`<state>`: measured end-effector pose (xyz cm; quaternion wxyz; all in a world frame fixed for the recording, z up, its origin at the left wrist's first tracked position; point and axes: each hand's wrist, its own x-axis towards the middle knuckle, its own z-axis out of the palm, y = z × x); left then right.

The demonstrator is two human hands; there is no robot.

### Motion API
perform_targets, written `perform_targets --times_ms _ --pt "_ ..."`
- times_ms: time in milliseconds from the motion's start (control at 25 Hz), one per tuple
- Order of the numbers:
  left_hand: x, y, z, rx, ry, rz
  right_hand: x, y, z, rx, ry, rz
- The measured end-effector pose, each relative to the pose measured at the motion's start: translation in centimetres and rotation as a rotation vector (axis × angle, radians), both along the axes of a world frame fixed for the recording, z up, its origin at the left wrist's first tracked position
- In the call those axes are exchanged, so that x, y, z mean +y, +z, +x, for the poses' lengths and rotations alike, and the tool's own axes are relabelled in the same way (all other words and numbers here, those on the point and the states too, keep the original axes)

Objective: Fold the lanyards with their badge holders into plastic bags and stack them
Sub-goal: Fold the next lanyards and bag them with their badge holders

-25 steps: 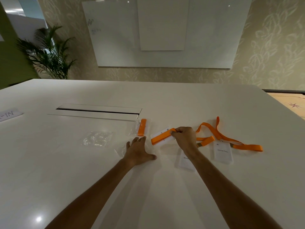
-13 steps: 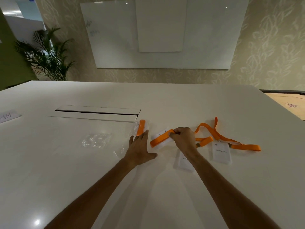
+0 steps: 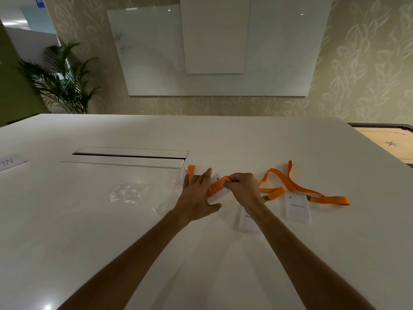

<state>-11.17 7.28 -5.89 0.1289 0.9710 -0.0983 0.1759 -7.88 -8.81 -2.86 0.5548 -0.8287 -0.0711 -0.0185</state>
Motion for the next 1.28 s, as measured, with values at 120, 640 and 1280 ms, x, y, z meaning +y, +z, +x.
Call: perform_targets --times_ms 120,640,1280 --pt "-0.5 0.6 0.2 -0.100 -0.019 -0.028 0.0 0.4 -0.2 0.033 0.024 0.067" --pt "-2.6 1.5 -0.1 -0.306 -0.088 -0.187 0.2 1.4 -0.3 0.115 0.151 0.151" --pt "-1.8 4.5 -0.6 0.171 0.097 -1.149 -1.0 1.3 0.6 0.026 0.330 -0.103"
